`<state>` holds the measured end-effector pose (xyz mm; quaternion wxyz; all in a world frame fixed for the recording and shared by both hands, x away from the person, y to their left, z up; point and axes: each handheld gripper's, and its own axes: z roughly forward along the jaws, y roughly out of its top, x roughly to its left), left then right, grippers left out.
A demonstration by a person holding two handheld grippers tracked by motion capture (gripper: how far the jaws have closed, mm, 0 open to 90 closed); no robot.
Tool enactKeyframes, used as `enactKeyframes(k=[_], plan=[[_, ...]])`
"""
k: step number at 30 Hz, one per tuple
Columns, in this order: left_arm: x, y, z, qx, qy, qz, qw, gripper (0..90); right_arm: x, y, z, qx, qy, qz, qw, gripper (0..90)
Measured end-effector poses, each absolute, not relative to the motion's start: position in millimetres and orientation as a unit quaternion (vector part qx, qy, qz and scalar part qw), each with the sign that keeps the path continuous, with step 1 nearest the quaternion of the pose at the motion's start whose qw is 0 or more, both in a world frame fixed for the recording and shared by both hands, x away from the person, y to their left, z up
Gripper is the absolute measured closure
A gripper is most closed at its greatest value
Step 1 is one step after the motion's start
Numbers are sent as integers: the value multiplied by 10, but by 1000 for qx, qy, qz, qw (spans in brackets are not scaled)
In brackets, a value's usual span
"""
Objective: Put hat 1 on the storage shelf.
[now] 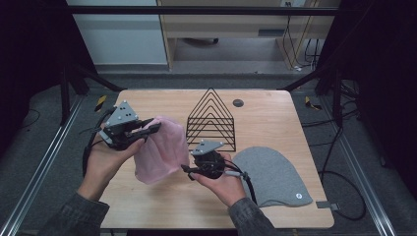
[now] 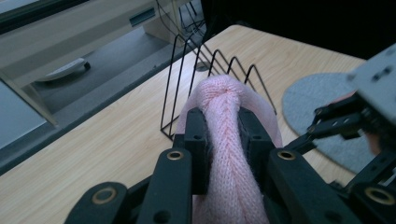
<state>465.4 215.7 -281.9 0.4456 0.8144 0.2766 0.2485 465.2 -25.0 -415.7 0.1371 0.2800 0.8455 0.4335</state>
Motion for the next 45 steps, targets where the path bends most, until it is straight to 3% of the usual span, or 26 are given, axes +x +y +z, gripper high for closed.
enactKeyframes(k=[3, 6, 7, 8, 11, 25, 45], plan=[[4647, 2147, -2789, 813, 276, 244, 451, 764, 4685, -214, -4172, 284, 846, 429, 142, 437], [4654, 2155, -2769, 812, 276, 244, 453, 764, 4746, -184, -4166, 283, 844, 437, 130, 585], [4660, 2162, -2769, 812, 277, 244, 453, 763, 4760, -173, -4156, 275, 846, 440, 125, 703], [4676, 2181, -2769, 812, 278, 245, 451, 763, 4764, -174, -4146, 267, 848, 441, 124, 751], [4730, 2227, -2767, 812, 281, 245, 450, 762, 4746, -234, -4059, 255, 852, 440, 123, 812], [5137, 2136, -2571, 792, 280, 214, 498, 756, 4831, -722, -3501, 229, 858, 434, 154, 826], [5353, 2026, -2234, 778, 285, 220, 515, 755, 5074, -935, -3079, 233, 846, 448, 172, 826]])
